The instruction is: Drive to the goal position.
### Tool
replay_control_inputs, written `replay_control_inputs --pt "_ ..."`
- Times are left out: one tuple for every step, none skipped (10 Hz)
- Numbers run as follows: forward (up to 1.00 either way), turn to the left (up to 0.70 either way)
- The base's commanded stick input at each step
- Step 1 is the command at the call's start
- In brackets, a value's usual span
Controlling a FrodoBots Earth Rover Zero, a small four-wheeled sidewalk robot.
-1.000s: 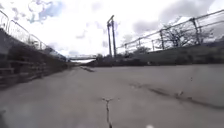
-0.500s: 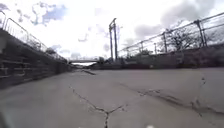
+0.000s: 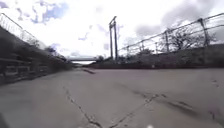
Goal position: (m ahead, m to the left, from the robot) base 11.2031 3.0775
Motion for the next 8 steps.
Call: replay_control_inputs --pt "0.70 0.00" --pt "0.70 0.00" --pt "0.70 0.00" --pt "0.70 0.00" --pt "0.70 0.00" --pt "0.70 0.00" --pt "0.70 0.00" --pt "0.70 0.00"
